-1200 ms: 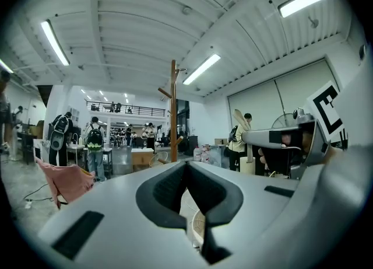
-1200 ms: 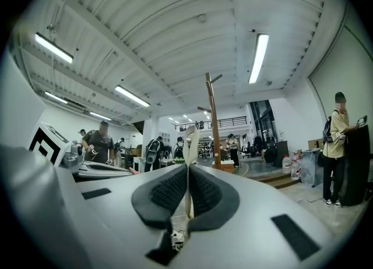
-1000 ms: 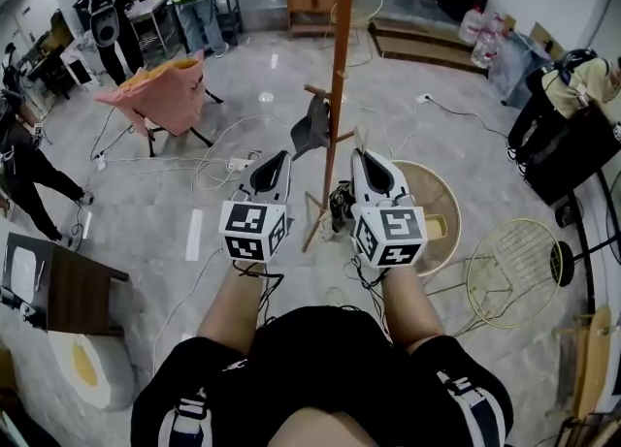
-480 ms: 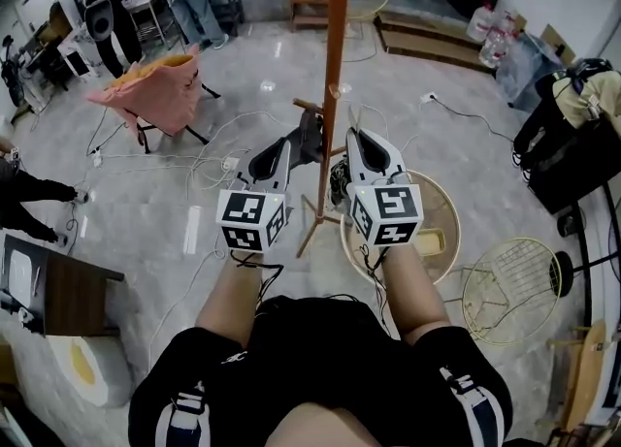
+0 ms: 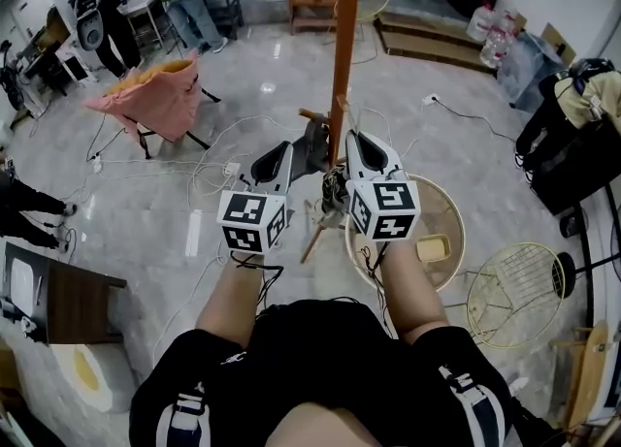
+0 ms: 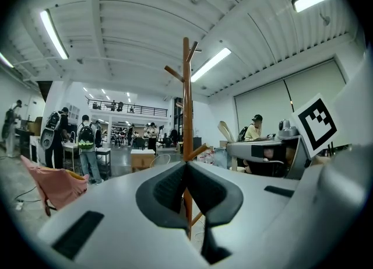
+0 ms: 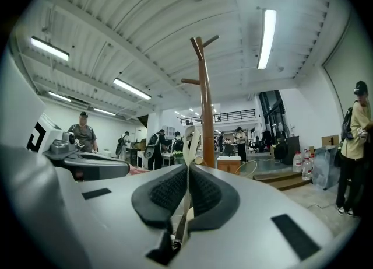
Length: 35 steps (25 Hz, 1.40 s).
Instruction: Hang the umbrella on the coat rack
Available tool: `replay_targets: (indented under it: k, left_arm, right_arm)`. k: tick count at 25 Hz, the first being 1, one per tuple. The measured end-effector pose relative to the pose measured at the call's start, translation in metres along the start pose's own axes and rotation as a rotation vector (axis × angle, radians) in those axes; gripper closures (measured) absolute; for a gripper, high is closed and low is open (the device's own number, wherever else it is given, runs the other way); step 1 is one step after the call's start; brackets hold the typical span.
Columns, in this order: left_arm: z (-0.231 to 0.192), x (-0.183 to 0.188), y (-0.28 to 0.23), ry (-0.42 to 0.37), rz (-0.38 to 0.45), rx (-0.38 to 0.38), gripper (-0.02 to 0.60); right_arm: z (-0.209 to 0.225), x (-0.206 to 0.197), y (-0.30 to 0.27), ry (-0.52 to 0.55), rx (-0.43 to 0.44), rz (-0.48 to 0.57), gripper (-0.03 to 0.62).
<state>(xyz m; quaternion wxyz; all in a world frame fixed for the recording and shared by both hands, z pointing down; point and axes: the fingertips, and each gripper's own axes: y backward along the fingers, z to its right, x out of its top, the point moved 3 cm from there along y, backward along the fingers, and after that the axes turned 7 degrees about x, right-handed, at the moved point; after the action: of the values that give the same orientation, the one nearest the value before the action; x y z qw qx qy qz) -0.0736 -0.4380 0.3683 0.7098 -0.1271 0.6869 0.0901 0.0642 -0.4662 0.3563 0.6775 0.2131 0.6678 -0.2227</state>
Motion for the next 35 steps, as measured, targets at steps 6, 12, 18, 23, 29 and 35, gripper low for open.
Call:
replay_targets:
  k: [6,12,18,23,29,35]
  left_arm:
    - [-0.012,-0.003,0.0,0.003,-0.011,0.02,0.569]
    - [-0.025,-0.009,0.001,0.013,-0.028,0.046,0.569]
    - [-0.032,-0.013,-0.005,0.018,-0.039,0.053,0.569]
    - [-0.032,-0.014,-0.01,0.014,-0.042,0.049,0.569]
    - [-0.036,-0.016,-0.012,0.019,-0.046,0.051,0.569]
    - [-0.039,-0.019,-0.013,0.019,-0.052,0.05,0.569]
  right_arm:
    - [0.008,-0.011,-0.019,-0.007,-0.037,-0.041,0.574]
    - [0.017,-0.025,-0.036,-0.028,-0.056,-0.085,0.574]
    - [0.023,-0.032,-0.047,-0.066,-0.036,-0.092,0.575]
    - [0.021,-0.032,-0.052,-0.079,-0.005,-0.094,0.574]
    - [0.018,-0.042,-0.06,-0.082,-0.002,-0.128,0.574]
    - [0.024,-0.044,-0.06,-0.105,-0.022,-0.118,0.574]
